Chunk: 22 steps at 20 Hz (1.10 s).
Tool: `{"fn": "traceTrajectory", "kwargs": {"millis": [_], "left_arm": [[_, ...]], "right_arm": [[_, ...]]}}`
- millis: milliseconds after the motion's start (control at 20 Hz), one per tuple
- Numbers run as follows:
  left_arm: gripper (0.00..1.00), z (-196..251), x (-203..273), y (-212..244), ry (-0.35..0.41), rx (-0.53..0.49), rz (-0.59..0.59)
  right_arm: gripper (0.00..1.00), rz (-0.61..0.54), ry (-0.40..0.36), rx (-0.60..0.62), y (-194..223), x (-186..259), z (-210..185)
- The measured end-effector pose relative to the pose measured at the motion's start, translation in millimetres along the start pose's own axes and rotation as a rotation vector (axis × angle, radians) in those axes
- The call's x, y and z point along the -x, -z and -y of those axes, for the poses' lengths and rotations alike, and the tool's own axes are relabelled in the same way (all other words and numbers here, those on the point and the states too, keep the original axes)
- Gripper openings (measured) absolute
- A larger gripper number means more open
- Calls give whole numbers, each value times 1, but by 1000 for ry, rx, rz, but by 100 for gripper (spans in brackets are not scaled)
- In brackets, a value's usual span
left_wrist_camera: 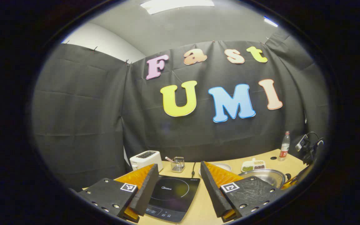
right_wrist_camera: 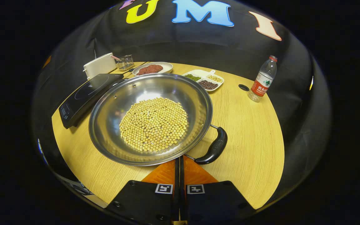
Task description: First push the handle of the pot to place it horizontally, then grasp the pot with both hands and set it on the induction cooktop.
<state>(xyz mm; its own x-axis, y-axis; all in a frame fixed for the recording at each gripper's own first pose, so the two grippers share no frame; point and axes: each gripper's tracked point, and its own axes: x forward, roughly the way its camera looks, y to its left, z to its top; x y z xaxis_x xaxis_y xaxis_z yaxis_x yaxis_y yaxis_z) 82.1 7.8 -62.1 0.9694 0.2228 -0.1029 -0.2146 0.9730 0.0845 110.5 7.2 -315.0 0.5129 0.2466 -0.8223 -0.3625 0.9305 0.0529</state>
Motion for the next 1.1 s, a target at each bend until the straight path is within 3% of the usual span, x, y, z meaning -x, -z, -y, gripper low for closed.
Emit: {"fn": "traceTrajectory", "kwargs": {"millis": [650, 1000, 1050, 1100], "left_arm": [[80, -3, 10, 7, -15, -15, -19], [82, 20, 2, 10, 45, 4, -16], [80, 24, 0, 10, 62, 11, -12], [80, 29, -3, 9, 79, 20, -9]], "right_arm": [[2, 62, 93, -172, -28, -13, 29], [4, 264, 137, -203, -64, 33, 32], [10, 299, 138, -203, -69, 41, 31], [39, 332, 138, -200, -74, 49, 29]]}}
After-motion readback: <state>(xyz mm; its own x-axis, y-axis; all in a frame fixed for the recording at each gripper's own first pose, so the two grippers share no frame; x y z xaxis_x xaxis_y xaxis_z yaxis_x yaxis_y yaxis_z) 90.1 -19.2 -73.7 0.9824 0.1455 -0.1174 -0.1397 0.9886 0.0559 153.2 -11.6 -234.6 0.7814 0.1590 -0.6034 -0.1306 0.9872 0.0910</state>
